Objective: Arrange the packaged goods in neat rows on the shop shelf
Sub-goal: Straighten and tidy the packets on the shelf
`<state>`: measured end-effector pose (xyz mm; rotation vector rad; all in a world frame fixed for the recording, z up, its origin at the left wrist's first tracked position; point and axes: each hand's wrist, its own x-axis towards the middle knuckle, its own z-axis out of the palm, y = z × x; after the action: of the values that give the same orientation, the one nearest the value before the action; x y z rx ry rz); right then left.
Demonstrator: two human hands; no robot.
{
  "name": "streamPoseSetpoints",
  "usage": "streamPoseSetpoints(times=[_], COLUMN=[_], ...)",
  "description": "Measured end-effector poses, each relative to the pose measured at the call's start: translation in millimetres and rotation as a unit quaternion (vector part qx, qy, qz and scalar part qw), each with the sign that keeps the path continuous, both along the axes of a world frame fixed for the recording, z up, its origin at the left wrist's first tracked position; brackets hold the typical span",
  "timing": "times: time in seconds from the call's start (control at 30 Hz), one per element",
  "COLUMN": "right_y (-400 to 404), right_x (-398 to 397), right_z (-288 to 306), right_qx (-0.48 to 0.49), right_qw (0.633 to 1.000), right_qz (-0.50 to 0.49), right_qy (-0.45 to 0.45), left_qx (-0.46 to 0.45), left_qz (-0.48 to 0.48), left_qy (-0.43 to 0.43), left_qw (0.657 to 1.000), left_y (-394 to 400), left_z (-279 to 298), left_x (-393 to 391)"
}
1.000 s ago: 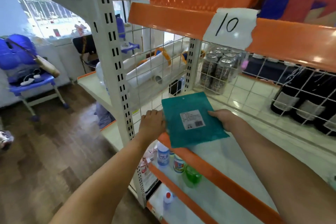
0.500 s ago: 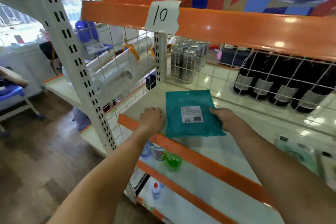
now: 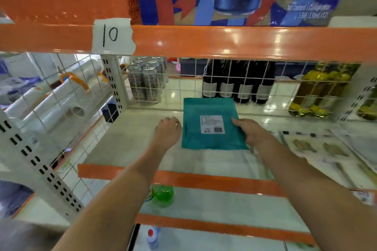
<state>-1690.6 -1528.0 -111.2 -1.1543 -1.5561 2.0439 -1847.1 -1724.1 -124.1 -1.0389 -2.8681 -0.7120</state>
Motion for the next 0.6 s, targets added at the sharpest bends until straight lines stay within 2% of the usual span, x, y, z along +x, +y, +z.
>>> streamPoseSetpoints(times=[0.27, 0.6], right_y=[-8.9, -38.3], right_x=[74.0, 192.9], right_z=[-10.1, -26.6], right_qx=[-0.004, -0.016], right_qw=[0.990, 0.954], right_qz=[-0.139, -0.299], right_qy=[-0.010, 0.015], left_qx=[-0.020, -0.032], left_qz=[-0.126, -0.288], left_qy=[-0.003, -0.025], left_qw=[0.992, 0.957], left_y=[32.9, 82.7], left_z=[-7.6, -17.2], left_x=[27.5, 115.0])
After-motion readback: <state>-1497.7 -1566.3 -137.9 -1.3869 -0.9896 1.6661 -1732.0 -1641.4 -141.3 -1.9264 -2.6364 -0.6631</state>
